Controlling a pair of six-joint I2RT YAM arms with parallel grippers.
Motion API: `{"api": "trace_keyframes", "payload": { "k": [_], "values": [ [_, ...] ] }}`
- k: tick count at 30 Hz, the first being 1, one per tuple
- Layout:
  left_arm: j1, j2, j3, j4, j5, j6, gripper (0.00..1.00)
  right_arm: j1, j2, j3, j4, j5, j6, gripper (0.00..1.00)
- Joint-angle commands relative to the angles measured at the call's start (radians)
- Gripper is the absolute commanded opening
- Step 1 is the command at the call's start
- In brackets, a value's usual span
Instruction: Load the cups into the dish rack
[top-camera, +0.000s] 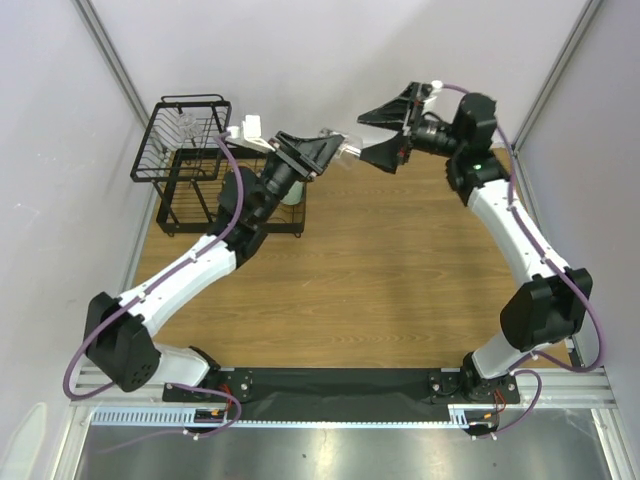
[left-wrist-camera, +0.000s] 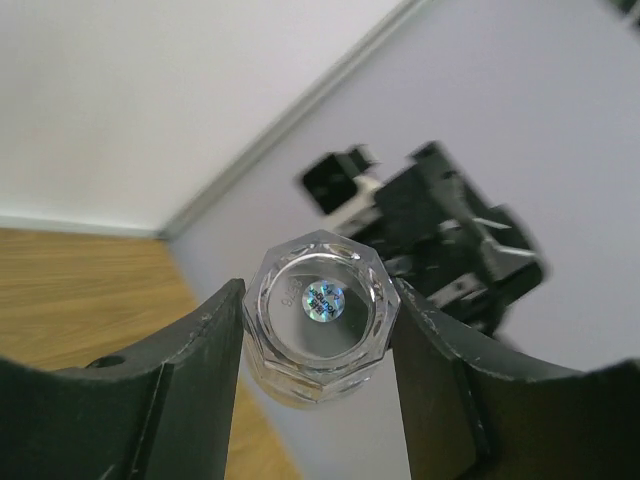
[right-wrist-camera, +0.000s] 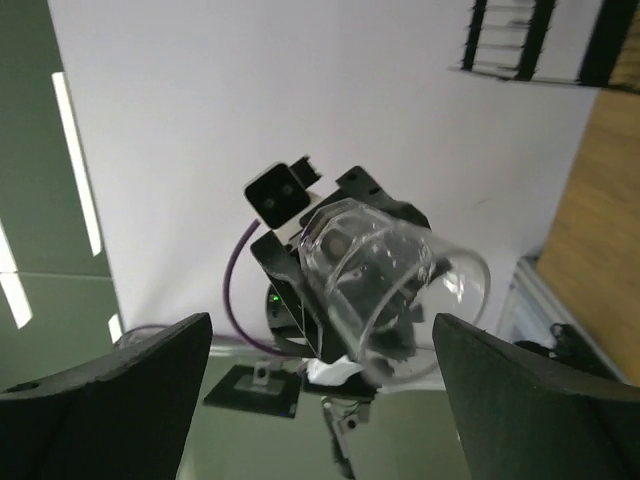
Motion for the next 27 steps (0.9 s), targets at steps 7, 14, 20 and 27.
{"api": "trace_keyframes", "payload": {
  "k": [7,14,20,27],
  "values": [
    [0.103,-0.062,0.252,-0.517,-0.189,0.59,0.0,-0.25,-0.121,0.166,-0.831,-0.019,-0.629,1.0],
    [0.31,-0.022,0.336,-0.674,-0.397,0.825,0.0,-0.274,-0.092,0.247,-0.927,-0.035,-0.678,1.0],
    [0.426,0.033,0.36,-0.657,-0.444,0.892,0.0,-0.271,-0.062,0.272,-0.93,-0.039,-0.683,1.0],
    [0.501,0.128,0.357,-0.583,-0.639,0.842,0.0,-0.26,-0.038,0.287,-0.935,-0.035,-0.69,1.0]
  ]
}}
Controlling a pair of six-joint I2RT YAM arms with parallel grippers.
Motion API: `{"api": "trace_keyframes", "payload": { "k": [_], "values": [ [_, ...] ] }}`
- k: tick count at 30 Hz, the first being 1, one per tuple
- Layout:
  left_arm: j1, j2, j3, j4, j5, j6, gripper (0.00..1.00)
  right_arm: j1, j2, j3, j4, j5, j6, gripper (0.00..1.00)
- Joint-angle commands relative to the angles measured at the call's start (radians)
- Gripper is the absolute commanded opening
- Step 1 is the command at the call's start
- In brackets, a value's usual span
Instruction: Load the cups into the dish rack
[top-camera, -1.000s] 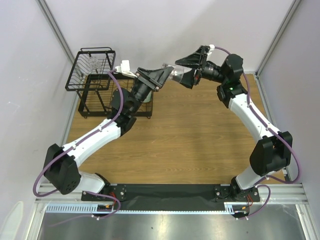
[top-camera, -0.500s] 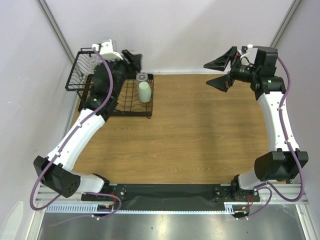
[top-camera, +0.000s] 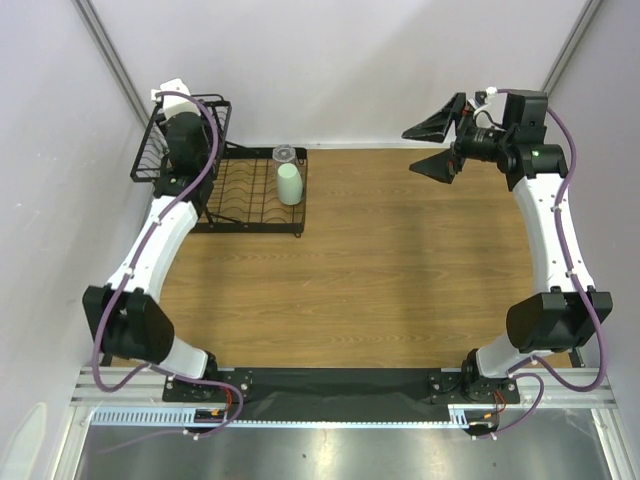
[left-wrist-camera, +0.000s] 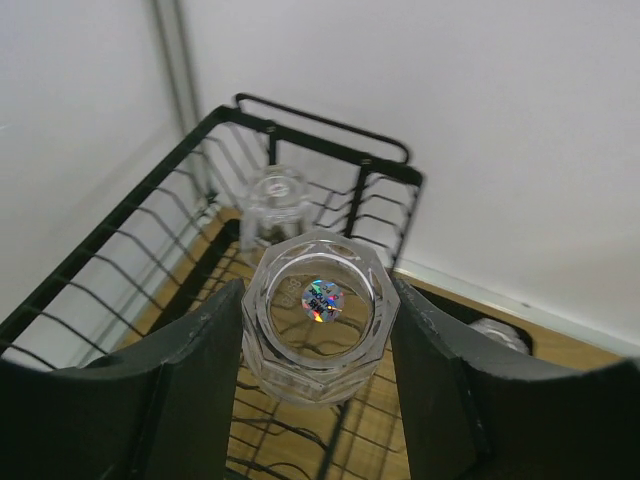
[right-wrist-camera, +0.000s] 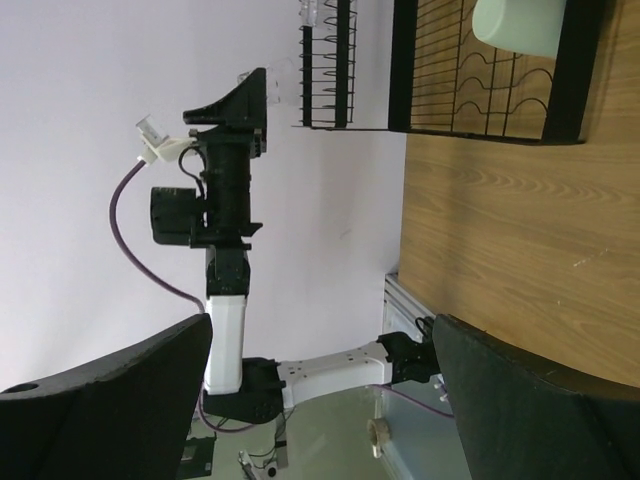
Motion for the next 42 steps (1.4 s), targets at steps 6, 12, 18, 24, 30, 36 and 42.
{"api": "trace_keyframes", "payload": {
  "k": [6,12,18,24,30,36,42],
  "values": [
    [0.107,0.081,0.092,0.033,-0.096,-0.062,0.0,-0.001,0.002,0.036,-0.016,-0.029,-0.021,1.0],
    [0.151,0.149,0.184,-0.085,-0.093,-0.122,0.0,-0.006,0.002,0.03,-0.014,-0.025,-0.019,1.0],
    [0.161,0.181,0.222,-0.165,-0.099,-0.17,0.0,-0.005,0.004,0.03,-0.008,-0.022,-0.018,1.0],
    [0.161,0.195,0.238,-0.234,-0.124,-0.223,0.0,-0.006,0.001,0.023,-0.008,-0.022,-0.021,1.0],
    [0.161,0.241,0.299,-0.343,-0.124,-0.272,0.0,-0.005,0.001,0.023,-0.013,-0.024,-0.026,1.0],
    [0.193,0.269,0.307,-0.348,-0.119,-0.28,0.0,-0.005,0.002,0.021,-0.014,-0.025,-0.029,1.0],
    [0.205,0.307,0.339,-0.36,-0.096,-0.282,0.0,-0.006,0.005,0.023,-0.013,-0.021,-0.029,1.0]
  ]
}}
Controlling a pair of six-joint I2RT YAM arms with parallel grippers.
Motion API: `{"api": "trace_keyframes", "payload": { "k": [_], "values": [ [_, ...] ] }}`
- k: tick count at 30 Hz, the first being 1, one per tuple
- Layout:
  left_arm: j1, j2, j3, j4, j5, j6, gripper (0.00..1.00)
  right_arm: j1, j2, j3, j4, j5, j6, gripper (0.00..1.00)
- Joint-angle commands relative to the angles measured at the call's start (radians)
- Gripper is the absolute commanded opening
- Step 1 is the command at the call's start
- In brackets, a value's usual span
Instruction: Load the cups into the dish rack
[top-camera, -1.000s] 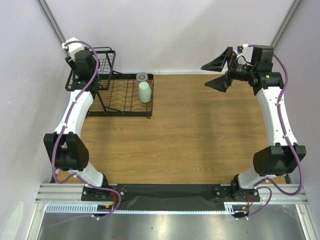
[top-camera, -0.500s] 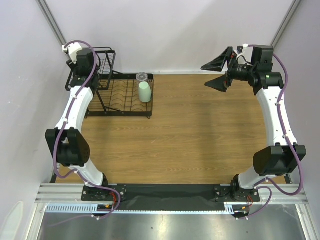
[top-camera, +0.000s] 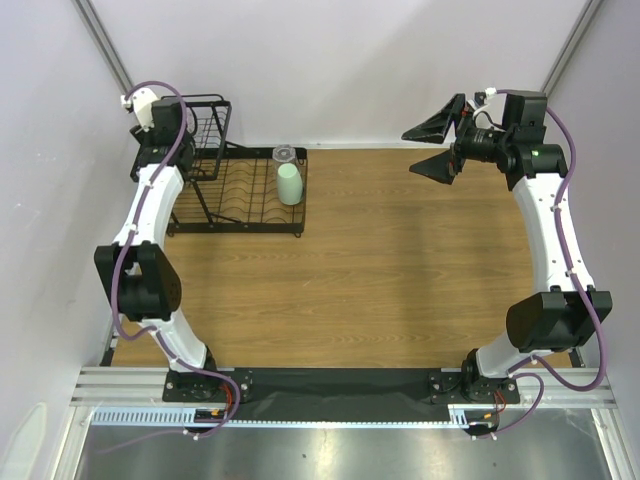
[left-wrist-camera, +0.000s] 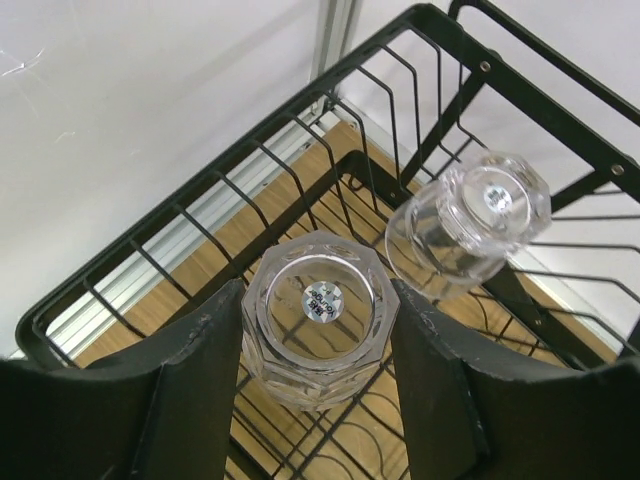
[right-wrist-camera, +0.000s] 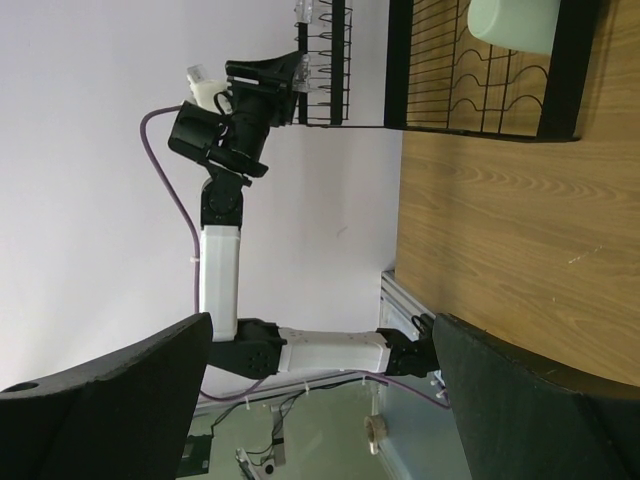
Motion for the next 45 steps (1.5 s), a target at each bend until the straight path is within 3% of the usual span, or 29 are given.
{"api": "trace_keyframes", "payload": {
  "k": [1,35,40,45],
  "values": [
    [0.013,0.019,0.067,0.007,0.02,-0.017,0.0,-0.003,-0.005,0.023,0.005,-0.022,-0.009,1.0],
    [0.014,0.177,0.227,-0.068,0.074,-0.054,0.01,-0.003,0.011,0.026,0.012,-0.022,-0.006,1.0],
    [0.014,0.189,0.238,-0.077,0.089,-0.057,0.27,-0.028,0.012,0.029,0.015,-0.022,-0.004,1.0],
    [0.014,0.196,0.242,-0.079,0.098,-0.055,0.43,-0.029,0.014,0.032,0.013,-0.024,-0.003,1.0]
  ]
}}
